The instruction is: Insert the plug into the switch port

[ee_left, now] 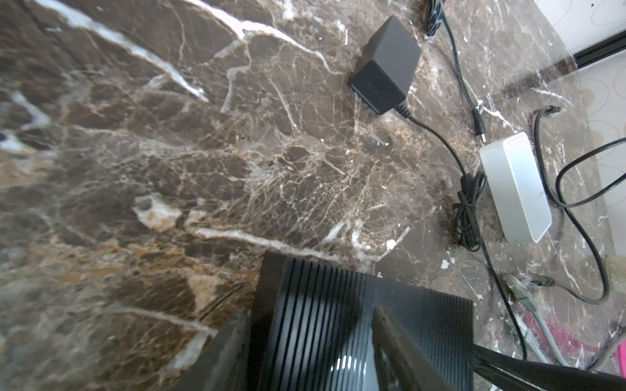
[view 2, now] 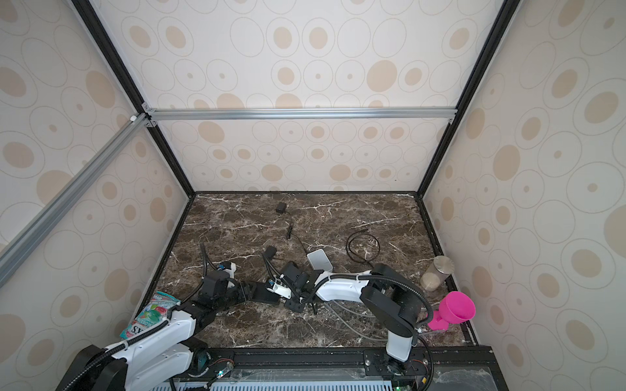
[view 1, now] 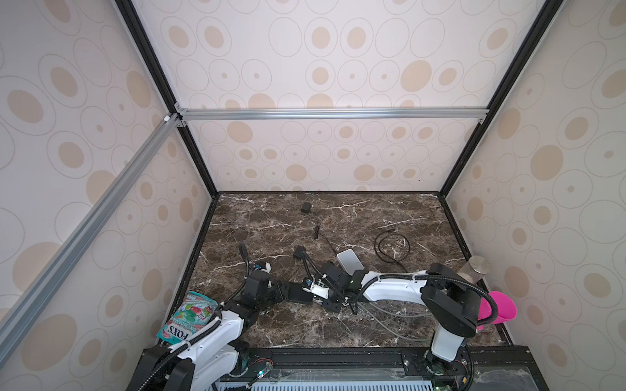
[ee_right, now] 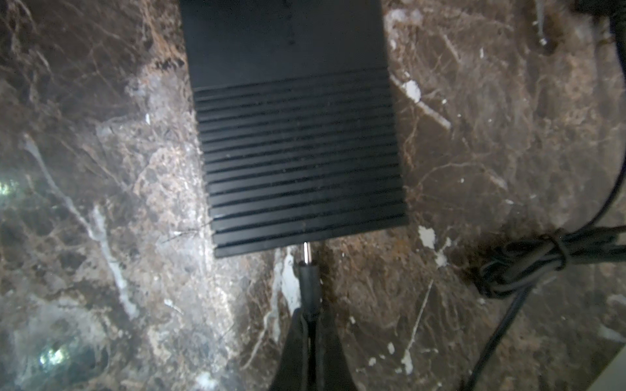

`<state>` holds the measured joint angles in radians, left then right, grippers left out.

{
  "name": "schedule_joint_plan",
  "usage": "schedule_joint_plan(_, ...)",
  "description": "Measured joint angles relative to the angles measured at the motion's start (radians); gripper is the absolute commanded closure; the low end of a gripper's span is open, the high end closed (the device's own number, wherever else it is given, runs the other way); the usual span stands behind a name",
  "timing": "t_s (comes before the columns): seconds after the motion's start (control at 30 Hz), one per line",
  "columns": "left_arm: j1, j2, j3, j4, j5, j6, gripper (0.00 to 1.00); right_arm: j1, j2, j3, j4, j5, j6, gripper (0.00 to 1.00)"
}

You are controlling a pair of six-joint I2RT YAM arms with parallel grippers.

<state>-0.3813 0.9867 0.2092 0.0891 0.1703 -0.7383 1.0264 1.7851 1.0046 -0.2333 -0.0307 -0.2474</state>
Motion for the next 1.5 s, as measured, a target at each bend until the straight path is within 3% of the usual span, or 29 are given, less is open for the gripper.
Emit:
schedule_joint_plan(0.93, 0.005, 0.018, 0.000, 0.010, -0.004, 0.003, 0.43, -0.001, 0.044, 0.073, -0.078, -0.013, -0.003, 1.00)
schedule_joint_plan(1.5, 0.005, 0.016, 0.000, 0.010, 0.008, 0.013, 0.43, -0.001, 0.044, 0.080, -0.097, 0.040, -0.041, 1.00)
